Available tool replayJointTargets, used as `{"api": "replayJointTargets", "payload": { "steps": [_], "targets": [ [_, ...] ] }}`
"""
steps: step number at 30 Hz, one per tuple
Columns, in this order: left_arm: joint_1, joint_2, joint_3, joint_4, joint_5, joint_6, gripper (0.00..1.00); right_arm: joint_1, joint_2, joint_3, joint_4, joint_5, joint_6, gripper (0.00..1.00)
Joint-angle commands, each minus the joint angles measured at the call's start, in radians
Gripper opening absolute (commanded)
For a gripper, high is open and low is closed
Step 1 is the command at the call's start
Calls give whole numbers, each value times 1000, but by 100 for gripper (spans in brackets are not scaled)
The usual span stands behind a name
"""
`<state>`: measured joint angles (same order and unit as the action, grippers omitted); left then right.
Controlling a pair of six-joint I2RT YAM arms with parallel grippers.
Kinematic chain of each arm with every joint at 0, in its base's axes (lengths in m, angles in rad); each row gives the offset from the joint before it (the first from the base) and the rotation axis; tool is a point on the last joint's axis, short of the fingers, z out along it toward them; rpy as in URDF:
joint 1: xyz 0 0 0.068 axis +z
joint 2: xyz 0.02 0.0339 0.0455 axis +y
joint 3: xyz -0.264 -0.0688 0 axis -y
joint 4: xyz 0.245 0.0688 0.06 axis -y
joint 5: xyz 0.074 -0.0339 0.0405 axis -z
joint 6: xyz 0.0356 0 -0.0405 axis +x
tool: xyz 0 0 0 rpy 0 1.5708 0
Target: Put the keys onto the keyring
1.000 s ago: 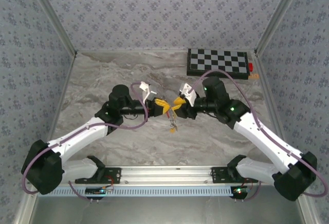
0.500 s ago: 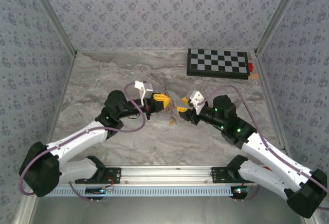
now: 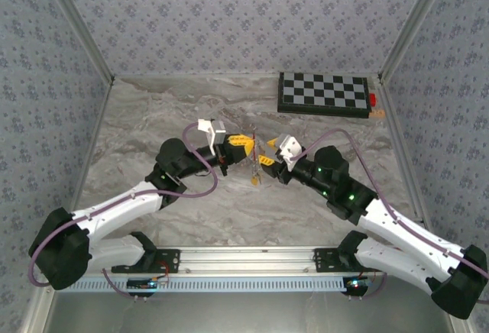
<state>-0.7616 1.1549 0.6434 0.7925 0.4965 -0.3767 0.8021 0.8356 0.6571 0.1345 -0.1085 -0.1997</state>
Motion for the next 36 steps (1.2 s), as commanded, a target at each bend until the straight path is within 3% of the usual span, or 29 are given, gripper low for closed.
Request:
{"api": "replayJointTargets", "payload": {
  "steps": [1, 10, 16, 23, 31, 36],
  "targets": [
    [-12, 8, 12, 96, -21, -25, 0, 15, 2, -15, 50, 40, -15, 44],
    [-20, -1, 6, 97, -22, -25, 0, 43, 17, -13, 84, 88, -39, 45],
    [-20, -7, 7, 84, -28, -21, 0, 52, 14, -15, 84, 109, -48, 31],
    [-20, -12, 9, 74, -29, -16, 0, 56, 13, -28, 101, 118, -56, 26],
    [-20, -13, 8, 71, -35, -16, 0, 58, 4, -35, 94, 127, -63, 5],
    [-20, -17, 6, 80, -37, -20, 0, 69, 8, -36, 83, 122, -71, 0]
  ]
}}
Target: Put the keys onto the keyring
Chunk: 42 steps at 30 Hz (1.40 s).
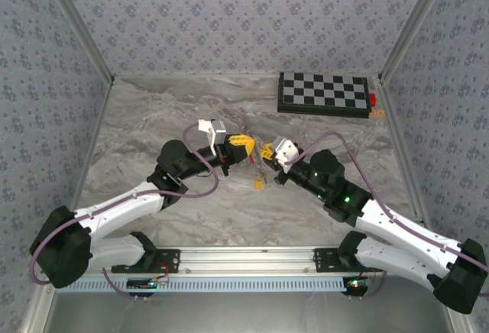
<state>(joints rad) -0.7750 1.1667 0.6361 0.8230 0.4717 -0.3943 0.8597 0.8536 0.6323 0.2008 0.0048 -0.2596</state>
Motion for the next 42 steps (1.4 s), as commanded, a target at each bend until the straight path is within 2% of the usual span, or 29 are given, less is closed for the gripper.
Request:
{"api": "replayJointTargets", "payload": {
  "steps": [1, 13, 18, 20, 22, 23, 29, 32, 36, 42],
  "targets": [
    [-6, -28, 13, 51, -13, -5, 0, 14, -7, -11, 12, 8, -15, 0],
    [-7, -42, 4, 70, -16, -14, 0, 39, 32, 7, -45, -6, -43, 0],
    [-7, -41, 3, 70, -11, -12, 0, 38, 30, 10, -55, -5, -46, 3],
    [-8, -41, 2, 67, -12, -9, 0, 38, 24, 6, -52, -4, -46, 10],
    [-7, -41, 0, 64, -16, -6, 0, 38, 16, 6, -52, 2, -41, 27],
    [-9, -41, -2, 63, -17, -5, 0, 38, 10, 2, -52, 7, -34, 31],
    [-9, -52, -13, 62, -26, 5, 0, 11, -61, -34, -61, -10, 51, 34],
    [-7, -58, -15, 60, -31, 9, 0, -37, -108, -51, -61, -70, 121, 35],
    [-7, -57, -12, 63, -33, 6, 0, -148, -147, -59, -9, -212, 254, 35],
    [-7, -55, -11, 71, -42, -1, 0, -291, -91, -53, 206, -446, 503, 37]
  ]
}}
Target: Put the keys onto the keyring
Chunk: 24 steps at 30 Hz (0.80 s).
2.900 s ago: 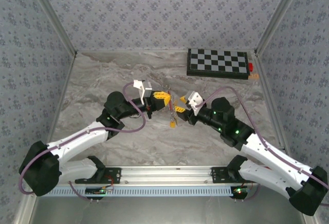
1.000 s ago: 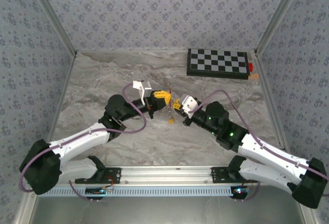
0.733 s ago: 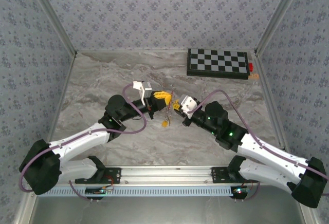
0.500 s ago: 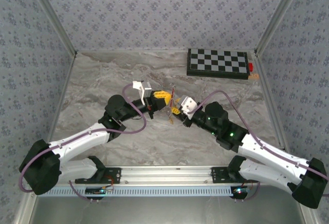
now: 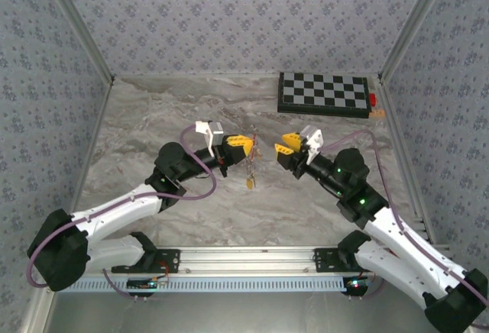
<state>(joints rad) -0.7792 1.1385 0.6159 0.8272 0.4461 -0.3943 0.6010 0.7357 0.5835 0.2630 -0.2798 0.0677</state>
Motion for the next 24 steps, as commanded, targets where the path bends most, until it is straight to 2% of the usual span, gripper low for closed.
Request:
{"api": "replayJointTargets", "payload": {
  "steps": [1, 7, 12, 24],
  "targets": [
    [-4, -26, 9, 68, -17, -2, 0, -40, 47, -4, 186, -187, 213, 37],
    [-3, -20, 16, 75, -26, -11, 0, -45, 174, -4, 431, -289, 397, 39],
    [-4, -22, 17, 81, -37, -14, 0, -41, 246, -8, 548, -331, 478, 37],
    [-5, -19, 19, 86, -47, -11, 0, -19, 336, -15, 602, -383, 506, 32]
  ]
}}
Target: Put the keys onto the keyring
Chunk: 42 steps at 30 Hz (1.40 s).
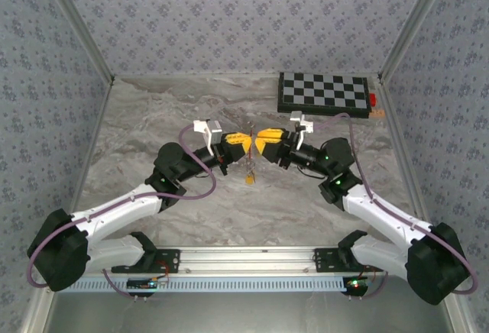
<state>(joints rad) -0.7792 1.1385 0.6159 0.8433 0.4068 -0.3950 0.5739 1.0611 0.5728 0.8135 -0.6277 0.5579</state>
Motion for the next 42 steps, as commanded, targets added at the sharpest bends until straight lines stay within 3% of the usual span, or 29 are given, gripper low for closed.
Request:
{"api": "replayJointTargets", "payload": {
  "steps": [1, 10, 14, 21, 27, 33, 35, 42],
  "targets": [
    [-3, -18, 19, 69, -7, -10, 0, 11, 17, -4, 53, -41, 17, 31],
    [-4, -17, 19, 67, -8, -7, 0, 17, 43, -4, 58, -49, 17, 21],
    [-4, -10, 20, 65, -3, -8, 0, 18, 46, -2, 65, -59, 15, 1],
    [-3, -14, 15, 40, -12, -2, 0, 9, 8, 10, -18, -70, -36, 0],
    [10, -49, 16, -43, -9, 19, 16, -21, -61, 67, -308, -93, -198, 0],
    [58, -104, 15, -169, 58, 66, 18, -48, -69, 212, -717, -150, -432, 0],
    [74, -119, 10, -198, 78, 79, 24, -50, -57, 262, -838, -158, -507, 0],
    [91, -138, 29, -324, 145, 153, 25, -51, 24, 431, -1168, -132, -711, 0]
  ]
}}
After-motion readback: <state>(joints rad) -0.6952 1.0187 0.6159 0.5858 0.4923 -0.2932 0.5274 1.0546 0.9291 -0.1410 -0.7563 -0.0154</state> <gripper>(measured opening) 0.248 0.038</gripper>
